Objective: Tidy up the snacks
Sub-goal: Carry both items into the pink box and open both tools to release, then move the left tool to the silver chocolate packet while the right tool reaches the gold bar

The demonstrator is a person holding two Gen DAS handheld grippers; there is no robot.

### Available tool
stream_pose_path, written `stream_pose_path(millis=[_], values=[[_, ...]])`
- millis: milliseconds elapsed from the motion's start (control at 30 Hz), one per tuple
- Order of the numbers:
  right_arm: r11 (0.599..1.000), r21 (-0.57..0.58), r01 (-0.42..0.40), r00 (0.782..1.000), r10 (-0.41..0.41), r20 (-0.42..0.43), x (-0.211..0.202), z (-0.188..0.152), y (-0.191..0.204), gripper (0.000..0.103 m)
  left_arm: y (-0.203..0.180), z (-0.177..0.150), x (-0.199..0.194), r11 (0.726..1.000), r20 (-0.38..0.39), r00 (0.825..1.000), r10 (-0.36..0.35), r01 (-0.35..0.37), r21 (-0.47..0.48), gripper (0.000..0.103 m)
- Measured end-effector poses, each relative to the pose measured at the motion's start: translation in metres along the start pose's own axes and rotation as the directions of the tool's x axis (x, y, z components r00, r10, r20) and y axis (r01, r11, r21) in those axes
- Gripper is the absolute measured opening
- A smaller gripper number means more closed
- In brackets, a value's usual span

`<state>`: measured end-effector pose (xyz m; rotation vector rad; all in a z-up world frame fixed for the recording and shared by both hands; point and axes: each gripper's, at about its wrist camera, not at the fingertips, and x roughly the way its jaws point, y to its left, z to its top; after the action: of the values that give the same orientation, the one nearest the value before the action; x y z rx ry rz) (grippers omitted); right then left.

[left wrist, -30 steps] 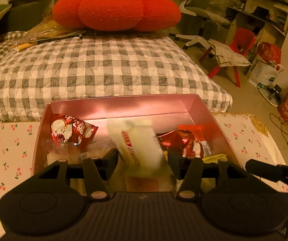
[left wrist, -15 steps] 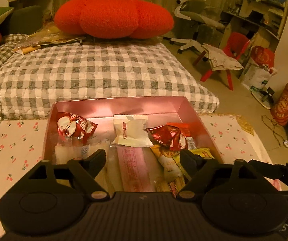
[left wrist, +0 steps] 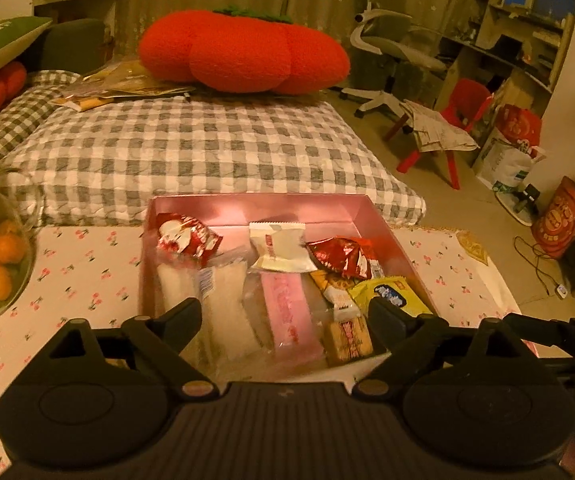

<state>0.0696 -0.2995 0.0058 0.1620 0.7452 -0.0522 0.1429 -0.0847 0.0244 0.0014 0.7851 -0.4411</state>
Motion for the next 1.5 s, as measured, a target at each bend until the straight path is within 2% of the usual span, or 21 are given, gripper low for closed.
stream_pose_path(millis=[167, 400, 667, 767, 933, 1100, 1200, 1333, 1500], values=[[1.0, -0.008, 0.008, 1.0, -0.008, -0.007, -0.01, -0.007, 0.004, 0.087, 0.009, -0.01, -0.011, 1.0, -0.009, 1.0, 0.008, -0.008, -0.012, 0.098], [0.999, -0.029, 0.018, 1.0, -0.018, -0.018, -0.021, -0.022, 0.017, 0.089, 0.025, -0.03, -0.026, 1.0, -0.055, 0.998, 0.01, -0.011, -0.02, 0.099], [0.999, -0.037, -0.031, 1.0, 0.03, -0.007, -0.027, -0.031, 0.044, 0.09, 0.063, -0.052, -0.052, 0.999, -0.074, 0.997, 0.017, -0.02, -0.038, 0.103], [0.999, -0.039, -0.036, 0.999, 0.036, -0.004, -0.026, -0.038, 0.054, 0.093, 0.086, -0.052, -0.054, 0.997, -0.087, 0.996, 0.036, -0.041, -0.06, 0.103], [0.999, -0.013, -0.04, 0.999, 0.04, 0.005, -0.021, -0.049, 0.074, 0.093, 0.119, -0.053, -0.05, 0.991, -0.065, 0.994, 0.083, -0.089, -0.096, 0.102], [0.997, 0.011, -0.082, 0.997, 0.082, 0.013, -0.009, -0.068, 0.1, 0.093, 0.151, -0.061, -0.054, 0.97, -0.068, 0.992, 0.108, -0.121, -0.213, 0.102], [0.996, -0.016, -0.09, 0.996, 0.09, 0.013, -0.001, -0.076, 0.116, 0.093, 0.156, -0.067, -0.058, 0.96, -0.064, 0.987, 0.146, -0.157, -0.232, 0.1], [0.989, -0.112, -0.098, 0.995, 0.1, 0.013, 0.006, -0.082, 0.134, 0.093, 0.149, -0.075, -0.054, 0.964, -0.082, 0.988, 0.132, -0.147, -0.222, 0.095], [0.97, -0.21, -0.122, 0.992, 0.125, 0.001, 0.01, -0.087, 0.139, 0.093, 0.137, -0.086, -0.039, 0.969, -0.144, 0.986, 0.085, -0.116, -0.218, 0.079]])
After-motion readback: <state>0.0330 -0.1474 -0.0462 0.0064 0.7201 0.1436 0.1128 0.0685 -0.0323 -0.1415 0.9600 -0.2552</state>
